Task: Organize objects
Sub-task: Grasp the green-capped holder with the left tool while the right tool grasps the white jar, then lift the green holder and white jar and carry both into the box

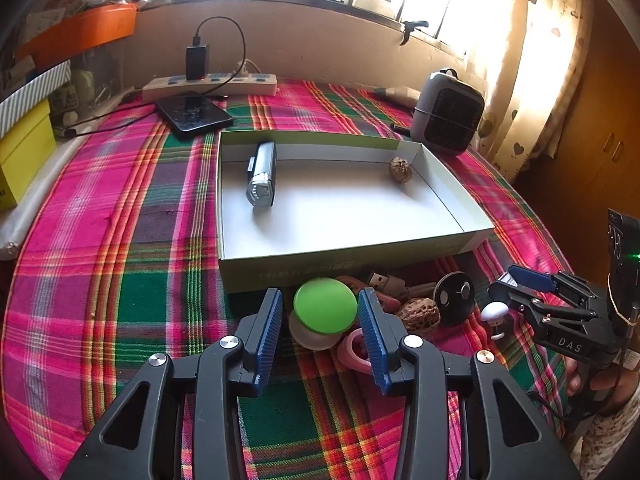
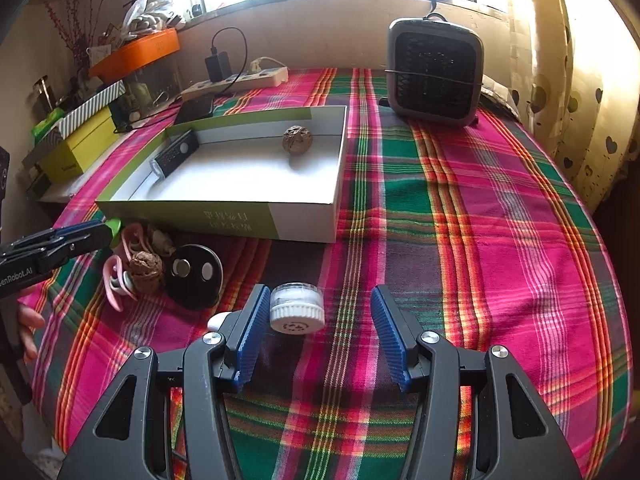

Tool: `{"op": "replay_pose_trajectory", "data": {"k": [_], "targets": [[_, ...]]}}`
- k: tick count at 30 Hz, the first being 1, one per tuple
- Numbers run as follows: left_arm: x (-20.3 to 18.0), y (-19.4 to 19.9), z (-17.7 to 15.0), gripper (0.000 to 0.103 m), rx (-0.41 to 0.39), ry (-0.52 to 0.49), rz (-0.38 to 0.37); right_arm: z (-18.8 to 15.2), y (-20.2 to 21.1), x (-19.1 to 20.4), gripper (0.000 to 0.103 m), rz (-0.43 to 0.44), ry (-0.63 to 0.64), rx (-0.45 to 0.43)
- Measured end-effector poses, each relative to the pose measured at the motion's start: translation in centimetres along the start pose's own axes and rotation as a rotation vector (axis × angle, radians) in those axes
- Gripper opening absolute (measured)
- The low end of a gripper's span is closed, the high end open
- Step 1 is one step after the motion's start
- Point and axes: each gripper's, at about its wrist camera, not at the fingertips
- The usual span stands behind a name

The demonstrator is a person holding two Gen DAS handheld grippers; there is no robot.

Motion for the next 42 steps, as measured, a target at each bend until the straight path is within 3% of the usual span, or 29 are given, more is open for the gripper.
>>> {"op": "replay_pose_trajectory", "data": {"k": [16,18,24,30,42], "targets": [[0.1,-1.2,0.5,0.038,0.019,-0.003,0.016,-0.1,-0.3,0.6,0.053,-0.040,0.043,0.017],[0.1,-1.2,0.5,0.038,0.018,-0.006,0.019,-0.1,-0.3,0.6,0.046,-0.040,0.041,0.018],[-0.1,-1.1,0.5,0.031,0.019,-0.012,0.014,-0.1,-0.3,0.6,0.044,-0.033,0.039,0.015],[-0.1,-0.9,0.4,0.031,0.016,-0.010,0.017,-0.2,-0.2,0.5,0.031,-0.026,0.033,0.012],[0.9,0.0,0.1,0.031,0.011,0.001,0.026,-0.3,0.2,0.8,0.029,-0.015,0.032,0.003]]}}
Point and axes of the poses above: each gripper's, at about its wrist camera, not at the fingertips, and y roughly against the way its jaws point, x to its left, z to its top, and after that the axes turned 2 degrees about x, right-handed
